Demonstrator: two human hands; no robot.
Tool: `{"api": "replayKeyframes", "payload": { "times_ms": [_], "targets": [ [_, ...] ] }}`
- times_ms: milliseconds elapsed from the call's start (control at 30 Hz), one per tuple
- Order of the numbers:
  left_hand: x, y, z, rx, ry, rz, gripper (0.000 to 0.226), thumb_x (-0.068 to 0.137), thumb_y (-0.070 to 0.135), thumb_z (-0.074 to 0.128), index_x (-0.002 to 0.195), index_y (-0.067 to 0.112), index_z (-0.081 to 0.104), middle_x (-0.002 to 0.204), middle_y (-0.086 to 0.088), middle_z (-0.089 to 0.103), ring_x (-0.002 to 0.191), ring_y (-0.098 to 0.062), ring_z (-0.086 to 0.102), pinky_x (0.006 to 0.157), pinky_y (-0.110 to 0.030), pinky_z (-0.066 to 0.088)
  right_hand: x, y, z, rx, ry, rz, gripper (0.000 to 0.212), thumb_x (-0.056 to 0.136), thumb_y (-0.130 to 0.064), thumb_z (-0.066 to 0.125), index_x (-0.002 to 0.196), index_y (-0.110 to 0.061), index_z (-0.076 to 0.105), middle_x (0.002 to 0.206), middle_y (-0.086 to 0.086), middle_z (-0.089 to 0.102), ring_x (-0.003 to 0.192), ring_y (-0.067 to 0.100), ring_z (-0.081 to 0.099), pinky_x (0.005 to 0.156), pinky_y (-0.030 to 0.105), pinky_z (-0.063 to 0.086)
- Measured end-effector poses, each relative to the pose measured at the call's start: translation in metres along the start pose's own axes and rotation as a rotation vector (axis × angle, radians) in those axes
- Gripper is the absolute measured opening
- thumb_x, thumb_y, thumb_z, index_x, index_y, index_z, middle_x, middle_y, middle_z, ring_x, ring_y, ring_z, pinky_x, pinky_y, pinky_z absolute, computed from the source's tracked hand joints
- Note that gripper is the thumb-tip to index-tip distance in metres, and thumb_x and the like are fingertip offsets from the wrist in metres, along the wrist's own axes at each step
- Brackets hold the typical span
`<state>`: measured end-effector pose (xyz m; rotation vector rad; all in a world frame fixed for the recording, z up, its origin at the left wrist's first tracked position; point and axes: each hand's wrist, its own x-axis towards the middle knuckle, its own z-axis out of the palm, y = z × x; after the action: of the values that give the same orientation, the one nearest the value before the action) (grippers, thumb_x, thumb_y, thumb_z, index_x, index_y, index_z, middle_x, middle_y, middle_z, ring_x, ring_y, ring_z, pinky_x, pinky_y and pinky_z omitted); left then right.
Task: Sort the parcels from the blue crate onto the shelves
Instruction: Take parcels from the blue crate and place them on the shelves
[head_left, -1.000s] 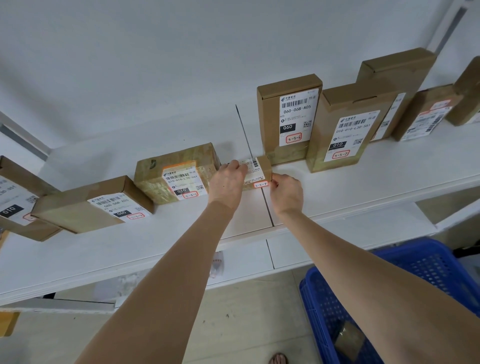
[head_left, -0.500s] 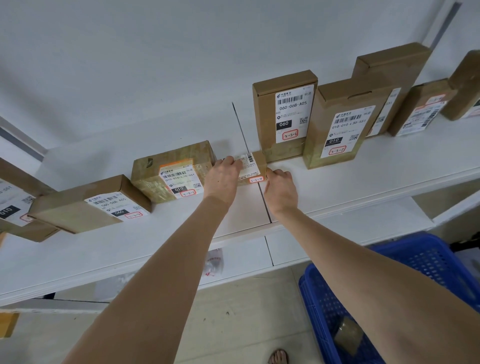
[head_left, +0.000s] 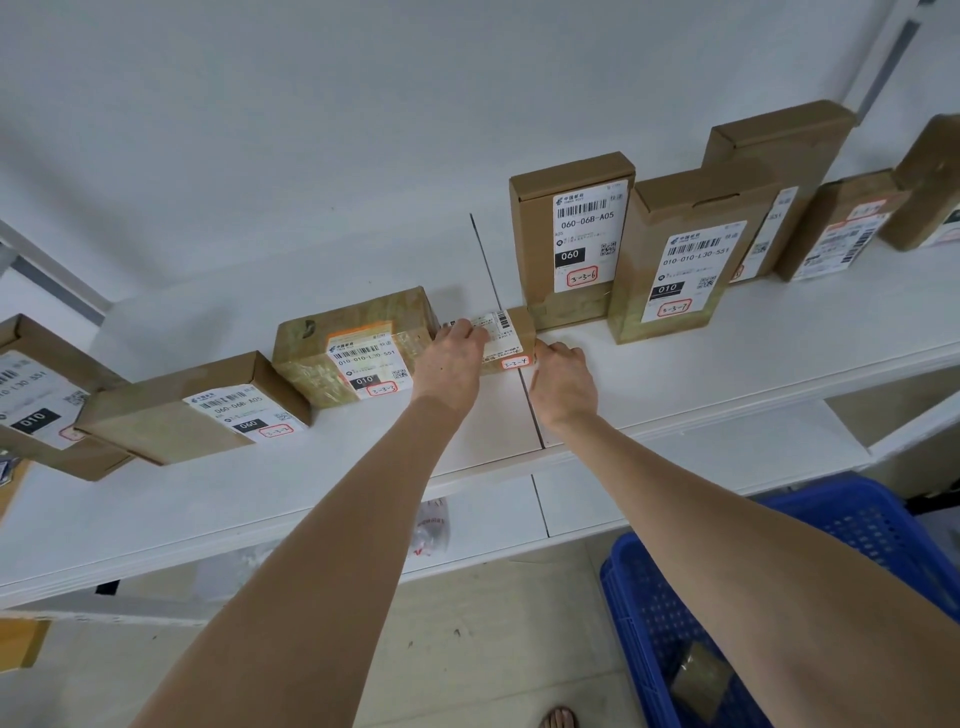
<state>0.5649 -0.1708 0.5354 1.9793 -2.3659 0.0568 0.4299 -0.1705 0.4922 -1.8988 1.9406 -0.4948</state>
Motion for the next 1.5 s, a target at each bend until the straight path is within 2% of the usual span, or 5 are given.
{"api": "replayKeyframes", "payload": {
  "times_ms": [333, 867, 1167, 1333, 1500],
  "targets": [
    [-0.014, 0.01, -0.029, 0.016, -0.147, -0.015, 0.051, 0.091, 0.005, 0.048, 0.14, 0.011, 0.035, 0.142, -0.008, 0.029, 0.126, -0.026, 0.04, 0.089, -0.041, 0.05, -0.022, 0.001, -0.029, -0.013, -0.119, 0.085, 0.057, 0.094, -0.013, 0.051, 0.146, -0.013, 0.028, 0.139, 0.011, 0.039, 0.128, 0.03, 0.035, 0.099, 0.034, 0.039],
    [-0.037, 0.158, -0.019, -0.219, -0.055, 0.208, 0.044, 0.093, 0.012, 0.044, 0.135, 0.02, 0.042, 0.135, 0.003, 0.041, 0.11, -0.019, 0.055, 0.073, -0.03, 0.046, -0.092, 0.116, -0.117, -0.191, 0.003, -0.046, 0.053, 0.095, -0.015, 0.049, 0.145, -0.021, 0.031, 0.141, 0.003, 0.035, 0.126, 0.019, 0.04, 0.093, 0.032, 0.048],
    [-0.048, 0.28, 0.09, -0.372, -0.297, -0.004, 0.038, 0.092, 0.01, 0.043, 0.128, 0.021, 0.051, 0.129, 0.002, 0.049, 0.107, -0.022, 0.057, 0.085, -0.034, 0.048, -0.117, 0.294, -0.116, -0.14, -0.123, 0.016, 0.045, 0.095, -0.015, 0.049, 0.139, -0.022, 0.04, 0.136, 0.001, 0.037, 0.115, 0.017, 0.049, 0.082, 0.029, 0.052],
    [-0.075, 0.359, 0.196, -0.457, -0.657, -0.119, 0.044, 0.094, 0.016, 0.049, 0.137, 0.014, 0.042, 0.137, -0.007, 0.044, 0.121, -0.025, 0.049, 0.097, -0.035, 0.043, -0.134, 0.412, -0.082, -0.163, -0.322, 0.115, 0.048, 0.097, -0.017, 0.047, 0.143, -0.021, 0.033, 0.141, 0.004, 0.032, 0.119, 0.021, 0.047, 0.076, 0.03, 0.052],
    [-0.112, 0.405, 0.309, -0.515, -0.843, -0.213, 0.045, 0.097, 0.017, 0.048, 0.139, 0.007, 0.038, 0.14, -0.012, 0.044, 0.124, -0.026, 0.048, 0.097, -0.034, 0.042, -0.152, 0.507, -0.002, -0.145, -0.53, 0.299, 0.056, 0.098, -0.02, 0.049, 0.148, -0.026, 0.024, 0.145, 0.006, 0.026, 0.108, 0.024, 0.053, 0.068, 0.031, 0.048]
  ]
}}
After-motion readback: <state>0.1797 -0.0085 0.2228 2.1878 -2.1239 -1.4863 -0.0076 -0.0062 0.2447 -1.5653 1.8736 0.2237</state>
